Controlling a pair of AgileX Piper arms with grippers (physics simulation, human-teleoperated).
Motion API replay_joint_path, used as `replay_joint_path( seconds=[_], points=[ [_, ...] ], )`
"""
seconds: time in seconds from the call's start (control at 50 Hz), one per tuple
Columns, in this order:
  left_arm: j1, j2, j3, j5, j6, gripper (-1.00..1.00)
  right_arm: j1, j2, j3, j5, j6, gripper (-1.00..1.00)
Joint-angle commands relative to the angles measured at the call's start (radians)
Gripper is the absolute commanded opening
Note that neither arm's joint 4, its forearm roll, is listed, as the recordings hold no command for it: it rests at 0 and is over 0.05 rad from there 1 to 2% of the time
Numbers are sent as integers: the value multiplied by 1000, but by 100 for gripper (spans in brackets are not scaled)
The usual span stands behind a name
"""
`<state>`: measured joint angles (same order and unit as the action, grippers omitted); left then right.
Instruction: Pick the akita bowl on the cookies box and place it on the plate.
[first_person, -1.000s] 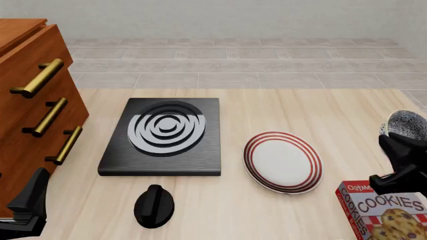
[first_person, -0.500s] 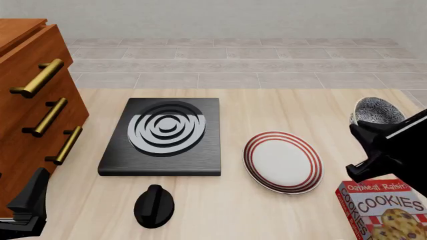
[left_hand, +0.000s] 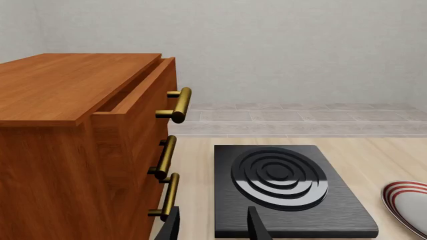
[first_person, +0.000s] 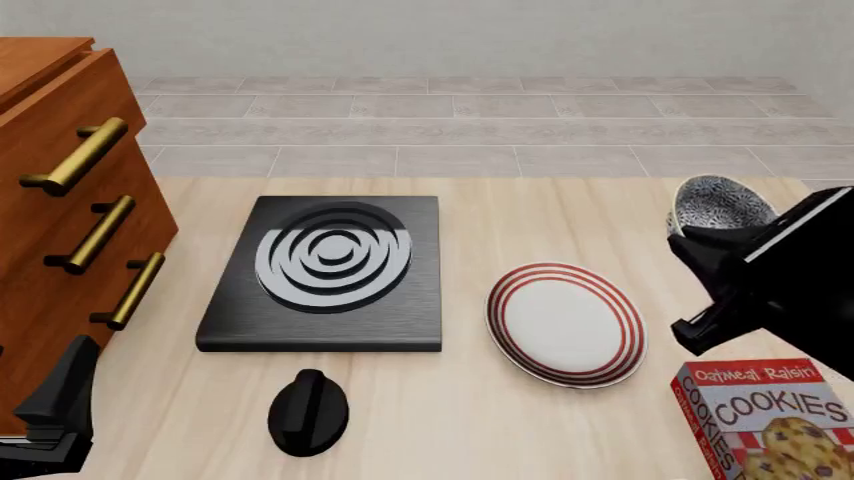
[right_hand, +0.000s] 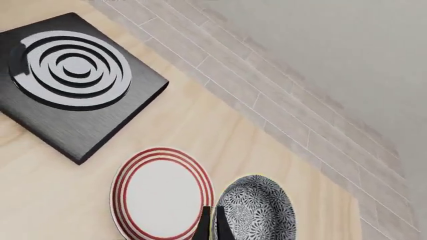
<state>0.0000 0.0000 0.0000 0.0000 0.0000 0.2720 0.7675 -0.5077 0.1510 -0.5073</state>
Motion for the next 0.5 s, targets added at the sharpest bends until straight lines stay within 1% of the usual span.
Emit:
replay_joint_path(
  seconds=[0.02, 0.14, 0.22, 0.24, 0.3, 0.34, 0.4, 0.44, 0.5],
  points=[
    [0, 0, 0, 0, 0, 100, 46, 9, -19, 16, 21, -100],
    [0, 0, 0, 0, 0, 100, 72, 22, -15, 9, 38, -100],
    [0, 0, 0, 0, 0, 100, 77, 37, -16, -3, 37, -100],
    [0, 0, 0, 0, 0, 100, 73, 41, -14, -10, 32, -100],
    [0, 0, 0, 0, 0, 100, 63, 62, -25, -20, 49, -100],
    [0, 0, 0, 0, 0, 100, 64, 62, -23, -23, 44, -100],
    [0, 0, 0, 0, 0, 100, 78, 69, -25, -27, 55, -100],
    [0, 0, 0, 0, 0, 100, 89, 83, -26, -32, 75, -100],
    [0, 0, 0, 0, 0, 100, 103, 98, -20, -49, 90, -100]
  ],
)
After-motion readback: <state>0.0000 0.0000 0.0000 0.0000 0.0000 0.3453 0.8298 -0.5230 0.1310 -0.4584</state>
